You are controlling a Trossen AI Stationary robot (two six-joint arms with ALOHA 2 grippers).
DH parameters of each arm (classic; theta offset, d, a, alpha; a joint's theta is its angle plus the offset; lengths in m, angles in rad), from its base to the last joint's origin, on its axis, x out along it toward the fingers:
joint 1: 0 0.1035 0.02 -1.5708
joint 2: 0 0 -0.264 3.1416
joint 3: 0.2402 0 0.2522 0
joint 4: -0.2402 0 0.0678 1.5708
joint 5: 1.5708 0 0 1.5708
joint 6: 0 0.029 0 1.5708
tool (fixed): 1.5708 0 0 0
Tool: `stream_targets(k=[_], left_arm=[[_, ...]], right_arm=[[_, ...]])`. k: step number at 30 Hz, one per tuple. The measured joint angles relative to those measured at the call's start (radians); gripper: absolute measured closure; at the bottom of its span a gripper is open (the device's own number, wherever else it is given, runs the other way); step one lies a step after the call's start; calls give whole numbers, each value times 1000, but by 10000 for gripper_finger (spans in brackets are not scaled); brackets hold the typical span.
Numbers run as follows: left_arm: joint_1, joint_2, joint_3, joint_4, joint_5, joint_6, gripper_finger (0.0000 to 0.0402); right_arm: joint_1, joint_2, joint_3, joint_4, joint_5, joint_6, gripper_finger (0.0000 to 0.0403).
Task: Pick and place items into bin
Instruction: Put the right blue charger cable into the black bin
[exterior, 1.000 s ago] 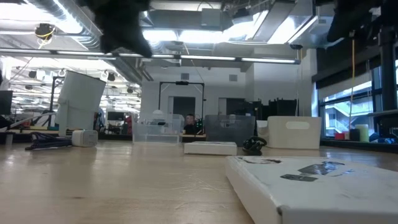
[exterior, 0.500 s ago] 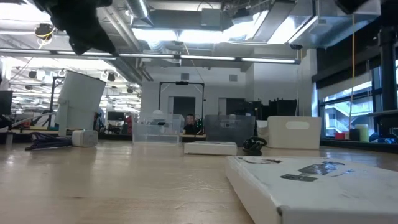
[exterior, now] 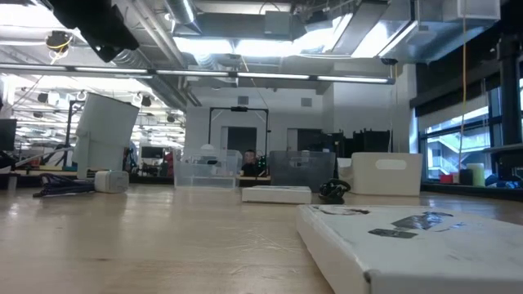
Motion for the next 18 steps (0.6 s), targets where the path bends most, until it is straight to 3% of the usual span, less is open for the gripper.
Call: stream_targets(k=[9, 18], left_arm=[[0, -6, 0, 0, 58, 8, 400], [0, -6, 0, 0, 94, -7, 400]], right_arm=[[78, 129, -1, 171, -20, 68, 200], [114, 239, -2, 237, -39, 69, 213]])
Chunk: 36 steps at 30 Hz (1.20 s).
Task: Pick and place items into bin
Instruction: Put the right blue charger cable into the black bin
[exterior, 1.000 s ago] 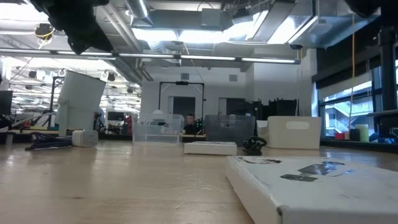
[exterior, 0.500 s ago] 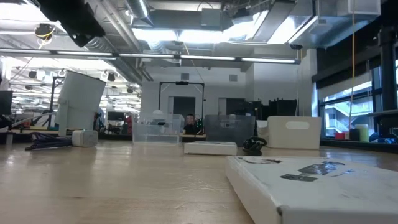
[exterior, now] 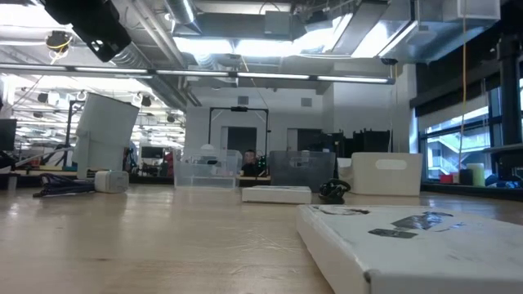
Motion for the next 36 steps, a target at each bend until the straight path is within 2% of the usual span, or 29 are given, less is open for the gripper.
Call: stream_targets(k=[8, 12, 17, 20, 24, 29, 33, 36], left_arm=[[0, 0, 0, 0, 6, -5, 400], [0, 0, 0, 0, 5, -4, 400], [0, 0, 0, 0, 4, 37, 400], [1, 0, 0, 1, -5, 60, 400], [8, 0, 0, 6, -21, 90, 400], [39, 0, 0, 25, -46, 130, 400], [78, 0, 0, 69, -50, 176, 400], [107, 0, 0, 100, -50, 183, 400]], right_arm=[[43, 43, 5, 46, 4, 49, 256], [45, 41, 5, 52, 12, 51, 303], [50, 49, 36, 24, 0, 48, 383], [51, 49, 103, -15, 12, 46, 386], [48, 49, 253, -147, 117, 22, 387], [13, 46, 473, -403, 354, -28, 391], [-58, 45, 623, -581, 572, -151, 391], [-149, 45, 699, -669, 684, -314, 391]])
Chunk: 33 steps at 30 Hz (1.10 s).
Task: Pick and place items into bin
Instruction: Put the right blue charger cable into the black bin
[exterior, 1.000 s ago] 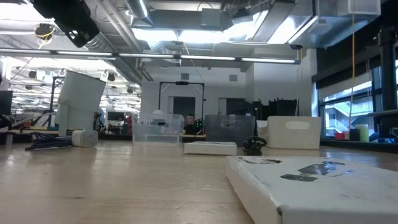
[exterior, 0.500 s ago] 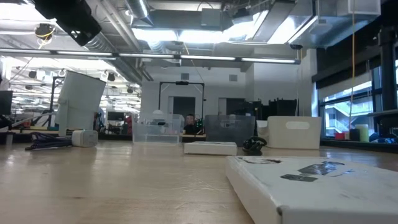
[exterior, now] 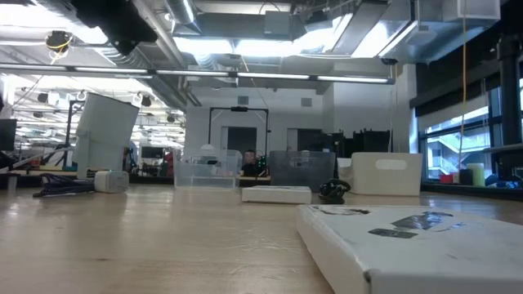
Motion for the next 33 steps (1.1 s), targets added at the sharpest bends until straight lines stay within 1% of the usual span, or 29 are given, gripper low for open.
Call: stream_targets(k=[2, 4, 7, 10, 13, 17, 22, 24, 28, 33], left_arm=[[16, 0, 0, 16, 0, 0, 400], [29, 0, 0, 13, 0, -1, 400], [42, 0, 0, 12, 0, -1, 400], [48, 0, 0, 10, 0, -3, 400], [47, 0, 0, 9, -4, -4, 400], [47, 0, 0, 4, -13, -7, 400], [64, -18, 0, -1, -106, -14, 400], [81, -30, 0, -13, -141, -15, 400], [115, -40, 0, -27, -191, -39, 400], [165, -33, 0, -26, -244, -40, 400]], right_arm=[[-87, -7, 24, -22, 24, -145, 391], [-190, -22, 28, 6, 28, -315, 391], [-351, -35, 27, 115, 50, -609, 391], [-508, -37, 26, 256, 42, -896, 391], [-641, -43, 26, 371, 14, -1093, 391], [-788, -42, 25, 408, -38, -1289, 391], [-980, -42, -28, 508, -181, -1459, 391], [-1052, -43, -58, 526, -215, -1499, 391], [-1187, -42, -153, 570, -302, -1551, 391], [-1311, -38, -307, 696, -403, -1555, 391]])
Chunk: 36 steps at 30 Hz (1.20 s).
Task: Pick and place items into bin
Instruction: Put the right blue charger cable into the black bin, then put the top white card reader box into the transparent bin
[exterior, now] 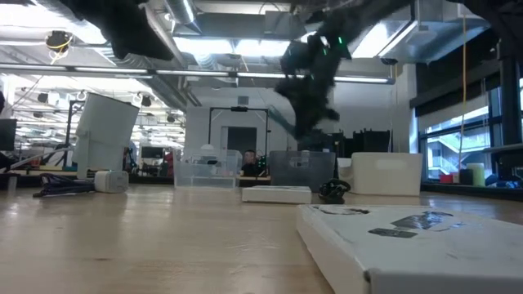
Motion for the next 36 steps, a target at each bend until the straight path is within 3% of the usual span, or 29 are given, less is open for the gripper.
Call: stream_targets(k=[7, 14, 20, 30, 33, 36], left_arm=[[82, 18, 0, 12, -8, 37, 400], [163, 43, 0, 83, -6, 82, 400], [224, 46, 0, 91, 38, 98, 400], [339, 55, 0, 98, 72, 171, 400], [380, 70, 0, 111, 166, 220, 400], [413, 101, 0, 131, 257, 252, 400]], right_arm=[[-64, 2, -135, 82, -46, -4, 383], [-71, 2, -134, 99, -44, -50, 326], [-72, 2, -97, 84, -43, -53, 305], [-46, -27, 139, -224, -34, 33, 310], [11, -116, 92, -213, -16, 92, 326], [83, -248, -45, -158, 65, 206, 348]])
